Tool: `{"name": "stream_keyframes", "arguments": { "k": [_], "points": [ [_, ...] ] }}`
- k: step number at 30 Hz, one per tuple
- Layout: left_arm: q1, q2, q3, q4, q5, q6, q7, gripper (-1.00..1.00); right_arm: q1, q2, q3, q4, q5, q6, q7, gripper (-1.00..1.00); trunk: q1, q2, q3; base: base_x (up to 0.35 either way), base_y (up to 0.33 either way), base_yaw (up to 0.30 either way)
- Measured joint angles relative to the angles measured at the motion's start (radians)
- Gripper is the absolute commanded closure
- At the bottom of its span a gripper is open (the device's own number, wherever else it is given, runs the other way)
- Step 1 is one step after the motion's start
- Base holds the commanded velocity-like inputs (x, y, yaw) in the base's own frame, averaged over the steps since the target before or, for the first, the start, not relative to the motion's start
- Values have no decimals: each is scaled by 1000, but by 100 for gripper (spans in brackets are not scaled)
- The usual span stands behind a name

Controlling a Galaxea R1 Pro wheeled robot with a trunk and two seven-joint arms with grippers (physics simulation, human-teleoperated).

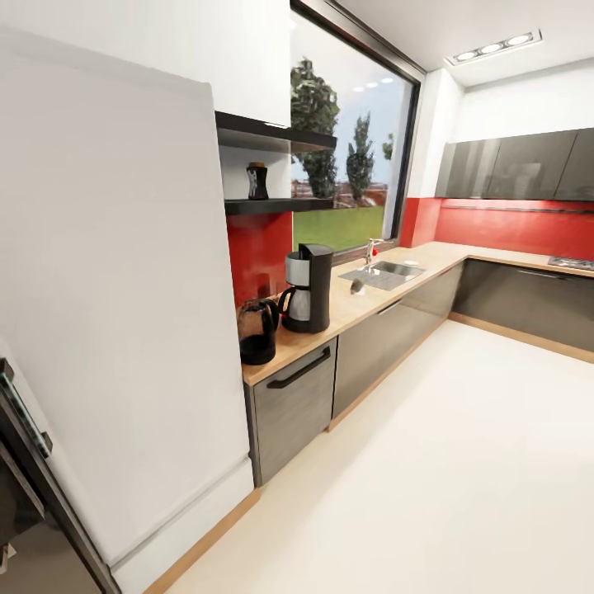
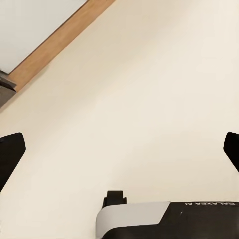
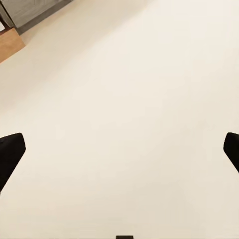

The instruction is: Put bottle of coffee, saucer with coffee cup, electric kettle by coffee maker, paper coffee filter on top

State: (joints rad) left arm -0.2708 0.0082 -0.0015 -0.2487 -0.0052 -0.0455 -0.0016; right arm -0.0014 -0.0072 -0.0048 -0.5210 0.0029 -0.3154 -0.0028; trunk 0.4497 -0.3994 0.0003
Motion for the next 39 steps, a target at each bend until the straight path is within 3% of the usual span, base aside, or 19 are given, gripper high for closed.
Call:
{"name": "stream_keyframes", "arguments": {
  "k": [5,10,22,31,39],
  "points": [
    [0,3,2,-4,0,0,0,-100,0,5,1,-3,-2,-1,0,-100,0,0,-1,59,-23,0],
    [0,30,3,-5,5,-1,0,-100,0,7,1,-4,-3,0,1,-100,0,0,-1,220,-134,0],
    [0,36,3,-1,7,-2,0,-100,0,6,-1,-3,-2,1,0,-100,0,0,-1,272,-163,10],
    [1,36,3,1,7,-71,5,-100,0,6,-1,-3,-2,1,0,-100,0,0,-1,288,-166,228],
    [1,36,3,2,7,-89,8,-100,0,6,-1,-2,-1,1,0,-100,-1,0,-1,290,-172,218]
  ]
}}
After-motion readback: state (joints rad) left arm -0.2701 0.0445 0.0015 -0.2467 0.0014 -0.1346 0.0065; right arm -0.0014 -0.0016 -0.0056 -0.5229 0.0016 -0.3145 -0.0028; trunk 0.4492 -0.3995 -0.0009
